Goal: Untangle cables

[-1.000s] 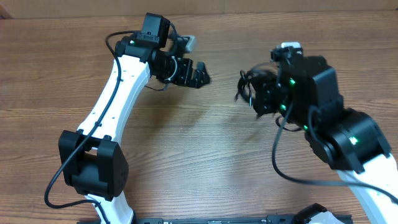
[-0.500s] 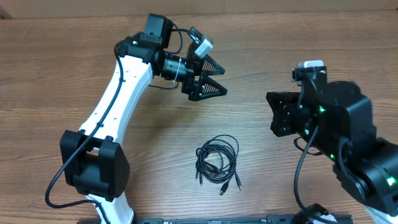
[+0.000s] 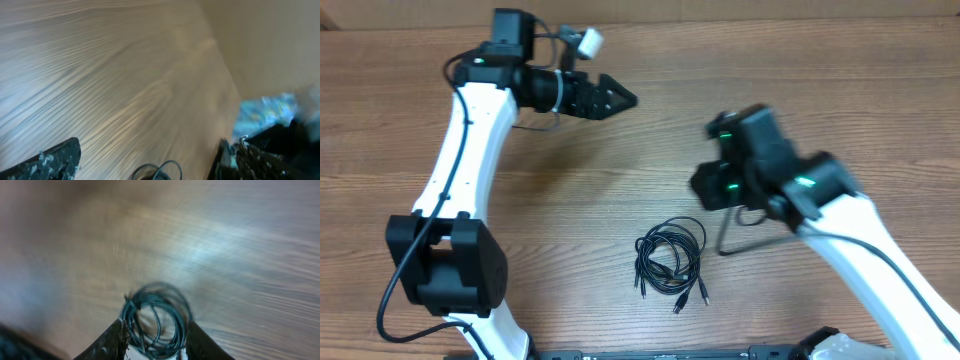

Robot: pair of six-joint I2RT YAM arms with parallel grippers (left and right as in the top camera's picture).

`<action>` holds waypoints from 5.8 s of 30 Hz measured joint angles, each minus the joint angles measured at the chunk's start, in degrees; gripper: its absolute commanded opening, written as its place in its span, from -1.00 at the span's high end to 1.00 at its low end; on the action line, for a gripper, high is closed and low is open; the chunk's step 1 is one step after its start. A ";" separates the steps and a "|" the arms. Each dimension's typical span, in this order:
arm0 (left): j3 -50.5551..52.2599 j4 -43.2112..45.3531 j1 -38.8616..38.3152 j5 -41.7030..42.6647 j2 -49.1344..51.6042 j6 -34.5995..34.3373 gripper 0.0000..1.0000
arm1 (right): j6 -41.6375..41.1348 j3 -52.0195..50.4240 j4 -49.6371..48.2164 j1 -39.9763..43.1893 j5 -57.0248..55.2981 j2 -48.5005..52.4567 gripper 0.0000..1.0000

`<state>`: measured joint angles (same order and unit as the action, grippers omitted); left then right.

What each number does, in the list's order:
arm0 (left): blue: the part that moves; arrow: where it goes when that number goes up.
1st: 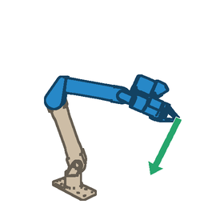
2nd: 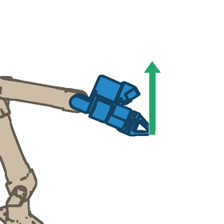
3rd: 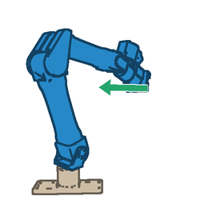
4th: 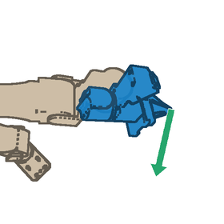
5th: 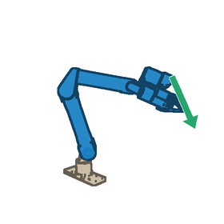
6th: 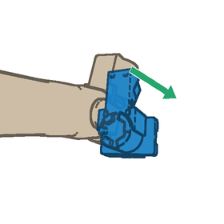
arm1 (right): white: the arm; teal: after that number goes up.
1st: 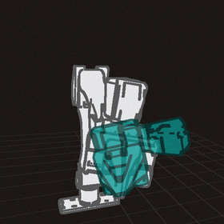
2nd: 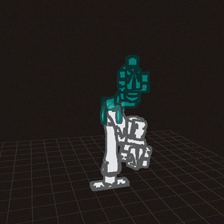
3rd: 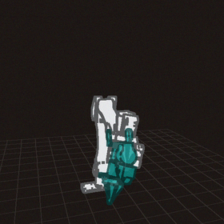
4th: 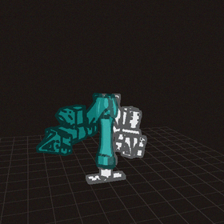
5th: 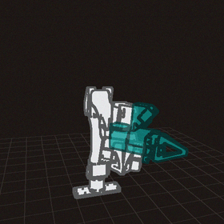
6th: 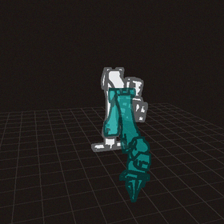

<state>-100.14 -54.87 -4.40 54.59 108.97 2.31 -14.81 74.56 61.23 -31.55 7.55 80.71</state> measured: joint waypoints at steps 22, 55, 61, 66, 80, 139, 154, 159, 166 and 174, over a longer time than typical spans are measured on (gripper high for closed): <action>-0.55 -7.37 1.29 -28.39 -13.46 -11.87 -1.00 | 28.89 -2.64 -13.00 -12.04 2.29 23.67 0.11; -0.55 -12.13 4.66 -46.21 -13.46 -15.50 -0.99 | 15.61 11.45 -7.04 -16.79 -7.13 19.93 0.92; -0.55 -13.16 8.22 -46.99 -13.46 -15.41 -1.00 | 11.74 32.72 -0.13 -13.07 -11.78 12.98 0.92; -0.55 -14.73 10.56 -47.19 -13.46 -14.99 -1.00 | 8.83 38.56 3.96 -7.39 -15.21 7.19 0.92; -0.55 -13.42 9.55 -27.17 -13.46 -4.98 -1.00 | 7.98 50.05 6.32 -6.80 -19.50 6.10 0.92; -0.52 5.05 4.42 8.15 -19.28 -6.64 0.92 | 5.86 52.89 18.23 -2.56 -22.73 11.13 0.92; -2.56 -13.68 41.48 -0.85 -28.02 -8.52 0.92 | 7.98 52.85 20.44 25.00 -19.43 11.08 0.92; -2.71 -15.74 45.55 -0.15 -29.42 -7.21 0.92 | 8.59 52.83 20.90 32.85 -10.12 11.08 0.92; -2.71 -11.23 30.27 0.87 -29.42 -4.15 0.17 | 8.24 52.81 21.92 15.28 -4.33 11.08 0.92; -2.78 -11.54 14.69 0.92 -29.16 10.29 -1.00 | 7.52 52.81 21.90 2.40 -1.33 10.29 0.92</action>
<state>-102.91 -66.41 10.28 55.51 79.81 12.60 -7.29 127.37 83.13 -29.15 6.22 91.00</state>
